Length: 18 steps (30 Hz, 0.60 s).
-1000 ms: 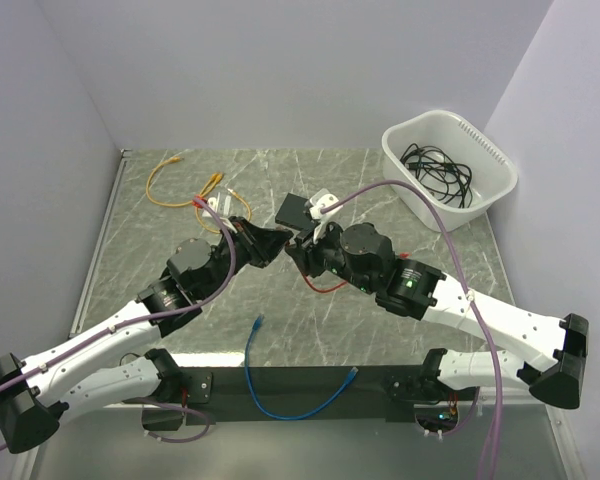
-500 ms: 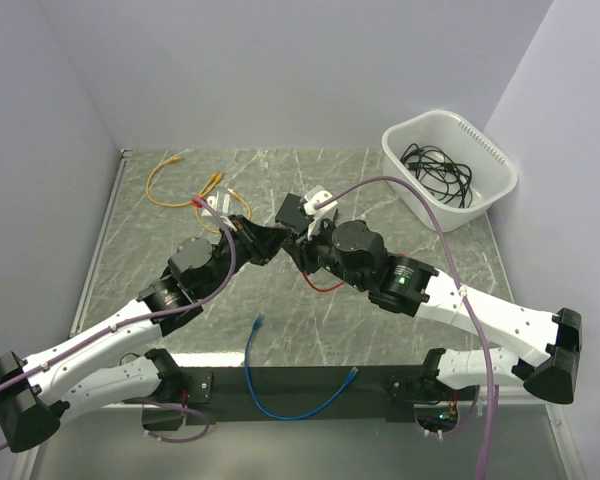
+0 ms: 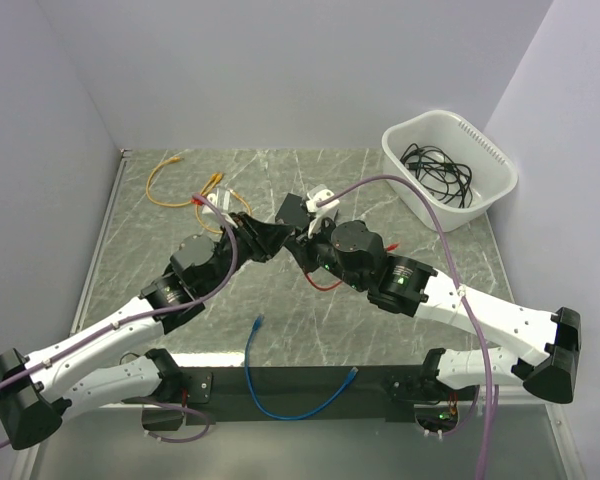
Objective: Insert the plug into the switch port
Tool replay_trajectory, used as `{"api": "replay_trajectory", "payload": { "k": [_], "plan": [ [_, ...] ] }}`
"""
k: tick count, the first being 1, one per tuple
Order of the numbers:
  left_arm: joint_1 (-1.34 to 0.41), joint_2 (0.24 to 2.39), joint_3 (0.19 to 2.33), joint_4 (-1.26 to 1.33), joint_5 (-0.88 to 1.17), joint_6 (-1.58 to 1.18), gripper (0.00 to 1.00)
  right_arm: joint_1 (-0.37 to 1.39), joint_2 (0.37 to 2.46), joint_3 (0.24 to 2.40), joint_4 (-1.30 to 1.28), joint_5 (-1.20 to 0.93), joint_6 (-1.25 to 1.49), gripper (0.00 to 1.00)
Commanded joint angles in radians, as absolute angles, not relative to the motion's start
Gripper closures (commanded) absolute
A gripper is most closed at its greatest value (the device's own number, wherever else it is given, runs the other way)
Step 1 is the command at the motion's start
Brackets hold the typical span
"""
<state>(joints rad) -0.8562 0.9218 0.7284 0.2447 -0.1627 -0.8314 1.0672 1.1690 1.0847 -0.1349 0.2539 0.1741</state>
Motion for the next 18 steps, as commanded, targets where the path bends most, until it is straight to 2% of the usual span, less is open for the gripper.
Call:
{"api": "replay_trajectory", "payload": {
  "k": [1, 2, 3, 6, 8, 9, 12, 18],
  "plan": [
    [-0.862, 0.939, 0.762, 0.223, -0.167, -0.816, 0.61, 1.060, 1.158, 1.097, -0.034, 0.311, 0.192, 1.00],
    [-0.861, 0.943, 0.772, 0.213, -0.181, -0.802, 0.55, 1.052, 1.163, 1.086, -0.041, 0.313, 0.199, 1.00],
    [-0.861, 0.948, 0.779, 0.201, -0.199, -0.772, 0.42, 1.017, 1.170, 1.080, -0.051, 0.307, 0.209, 1.00],
    [-0.833, 0.980, 0.811, 0.124, -0.244, -0.741, 0.19, 0.925, 1.181, 1.040, -0.081, 0.272, 0.253, 1.00],
    [-0.796, 0.988, 0.801, 0.147, -0.224, -0.733, 0.11, 0.862, 1.183, 0.996, -0.081, 0.224, 0.293, 1.00],
    [-0.745, 0.991, 0.779, 0.164, -0.178, -0.727, 0.03, 0.833, 1.180, 0.982, -0.078, 0.213, 0.307, 1.00],
    [-0.617, 1.015, 0.736, 0.256, -0.086, -0.716, 0.01, 0.724, 1.206, 0.956, -0.089, 0.175, 0.340, 1.00],
    [-0.420, 1.245, 0.776, 0.414, 0.195, -0.680, 0.01, 0.614, 1.363, 1.029, -0.162, 0.199, 0.382, 1.00]
  ]
}}
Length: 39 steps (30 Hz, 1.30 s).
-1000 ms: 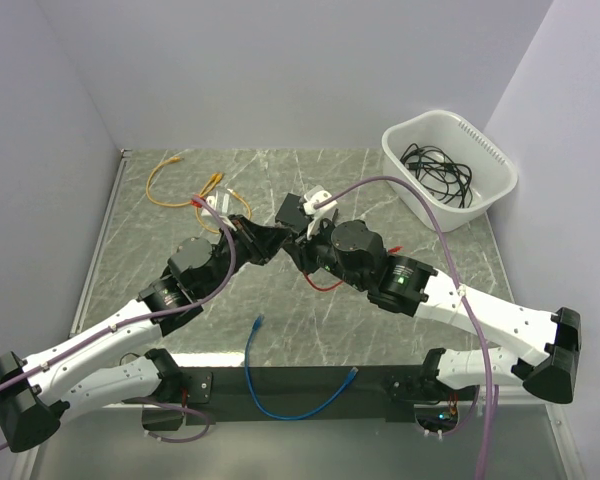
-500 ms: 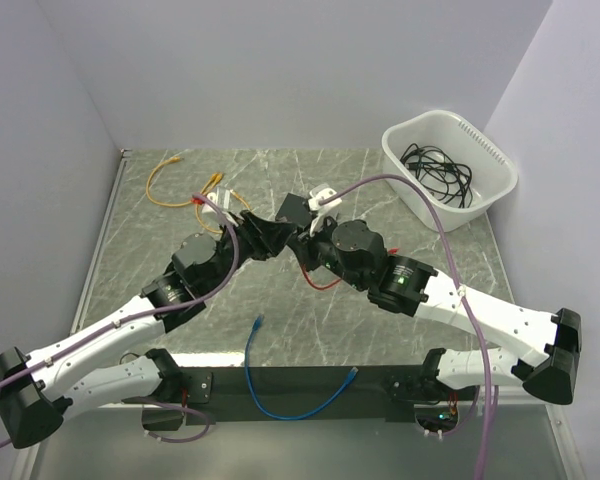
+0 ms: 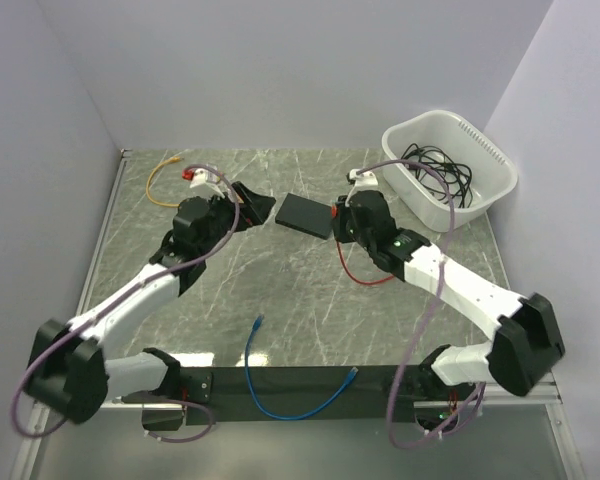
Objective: Insert the plug into the switch port
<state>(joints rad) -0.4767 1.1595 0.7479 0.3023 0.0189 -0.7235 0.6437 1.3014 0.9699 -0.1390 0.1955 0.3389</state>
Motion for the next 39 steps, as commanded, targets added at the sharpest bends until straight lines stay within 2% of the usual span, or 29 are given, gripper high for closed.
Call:
{"api": "replay_trajectory", "payload": {
  "k": [1, 10, 17, 21, 32, 39],
  "plan": [
    [-0.407, 1.320, 0.791, 0.440, 0.230, -0.678, 0.01, 0.594, 1.388, 1.041, -0.169, 0.192, 0.388, 1.00],
    [-0.327, 1.750, 0.989, 0.581, 0.385, -0.692, 0.02, 0.450, 1.689, 1.195, -0.229, 0.170, 0.482, 1.00],
    [-0.293, 1.995, 1.202, 0.563, 0.497, -0.670, 0.02, 0.433, 1.897, 1.342, -0.290, 0.183, 0.495, 1.00],
    [-0.291, 2.126, 1.343, 0.415, 0.520, -0.655, 0.05, 0.430, 1.988, 1.407, -0.319, 0.170, 0.495, 1.00],
    [-0.299, 2.243, 1.437, 0.347, 0.587, -0.660, 0.07, 0.428, 2.121, 1.529, -0.357, 0.126, 0.492, 1.00],
    [-0.334, 2.186, 1.330, 0.431, 0.637, -0.689, 0.08, 0.445, 2.141, 1.560, -0.356, 0.095, 0.477, 1.00]
  ]
}}
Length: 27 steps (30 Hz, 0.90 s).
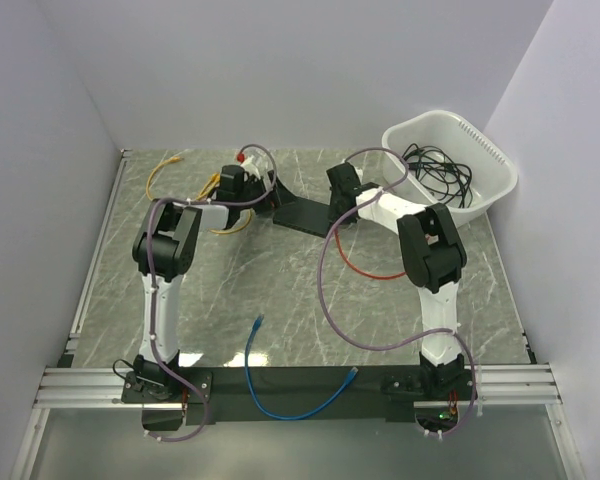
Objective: Insert the plug into the switch port
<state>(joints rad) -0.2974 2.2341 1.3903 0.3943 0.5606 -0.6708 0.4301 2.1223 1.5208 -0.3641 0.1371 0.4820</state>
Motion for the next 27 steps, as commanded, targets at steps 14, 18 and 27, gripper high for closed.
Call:
{"api": "replay_trajectory", "payload": {
  "k": [14, 18, 27],
  "plan": [
    [-0.399, 1.696, 0.591, 0.677, 0.482, -0.873, 0.09, 0.663, 2.102, 1.427, -0.276, 0.077, 0.541, 1.00],
    [-0.400, 1.566, 0.513, 0.580, 0.417, -0.873, 0.07, 0.669, 2.082, 1.394, -0.252, 0.087, 0.540, 1.00],
    [-0.399, 1.266, 0.431, 0.316, 0.165, -0.862, 0.01, 0.617, 1.970, 1.363, -0.333, 0.297, 0.494, 1.00]
  ]
}}
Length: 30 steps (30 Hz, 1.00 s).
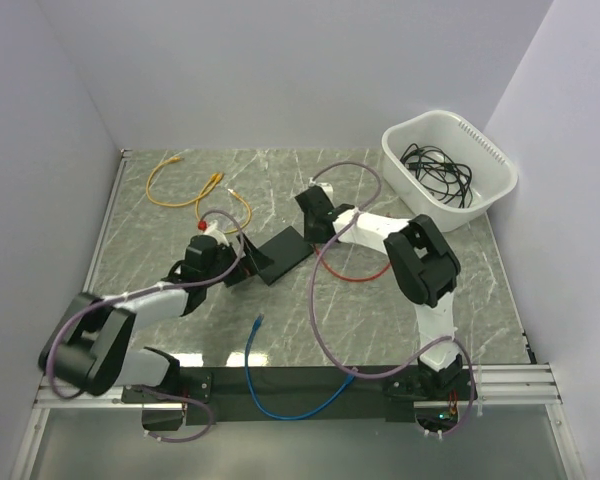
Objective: Insert the plug into the switch port
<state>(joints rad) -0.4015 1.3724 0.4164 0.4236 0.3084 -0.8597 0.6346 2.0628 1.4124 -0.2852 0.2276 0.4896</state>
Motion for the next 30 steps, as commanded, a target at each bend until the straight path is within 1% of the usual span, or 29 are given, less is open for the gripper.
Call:
{"api": "replay_trajectory", "payload": {
  "k": [1, 3, 7, 9, 12, 13, 14, 17, 20, 23, 26, 30],
  "plan": [
    [-0.399, 1.238, 0.434, 0.296, 0.141, -0.856, 0.01, 0.608, 1.929, 1.342, -0.331, 0.311, 0.491, 1.00],
    [-0.391, 1.174, 0.446, 0.244, 0.092, -0.844, 0.01, 0.603, 1.870, 1.293, -0.337, 0.343, 0.485, 1.00],
    [-0.359, 1.137, 0.483, 0.224, 0.087, -0.807, 0.01, 0.606, 1.789, 1.215, -0.344, 0.347, 0.469, 1.00],
    [-0.345, 1.166, 0.521, 0.247, 0.110, -0.787, 0.01, 0.624, 1.754, 1.160, -0.327, 0.290, 0.469, 1.00],
    [-0.316, 1.245, 0.564, 0.311, 0.207, -0.738, 0.07, 0.698, 1.724, 1.102, -0.314, 0.270, 0.477, 1.00],
    [-0.307, 1.291, 0.572, 0.374, 0.257, -0.723, 0.08, 0.716, 1.717, 1.088, -0.313, 0.261, 0.480, 1.00],
    [-0.304, 1.314, 0.577, 0.409, 0.291, -0.713, 0.08, 0.759, 1.710, 1.065, -0.304, 0.253, 0.483, 1.00],
    [-0.296, 1.396, 0.584, 0.532, 0.371, -0.693, 0.08, 0.811, 1.703, 1.033, -0.296, 0.218, 0.480, 1.00],
    [-0.296, 1.466, 0.601, 0.584, 0.411, -0.673, 0.09, 0.862, 1.681, 1.000, -0.281, 0.187, 0.469, 1.00],
    [-0.296, 1.535, 0.609, 0.626, 0.425, -0.661, 0.11, 0.891, 1.657, 0.985, -0.247, 0.097, 0.436, 1.00],
    [-0.296, 1.592, 0.592, 0.676, 0.445, -0.673, 0.12, 0.903, 1.666, 1.011, -0.247, 0.020, 0.408, 1.00],
    [-0.296, 1.632, 0.581, 0.722, 0.454, -0.683, 0.13, 0.914, 1.712, 1.061, -0.271, -0.023, 0.388, 1.00]
  ]
}}
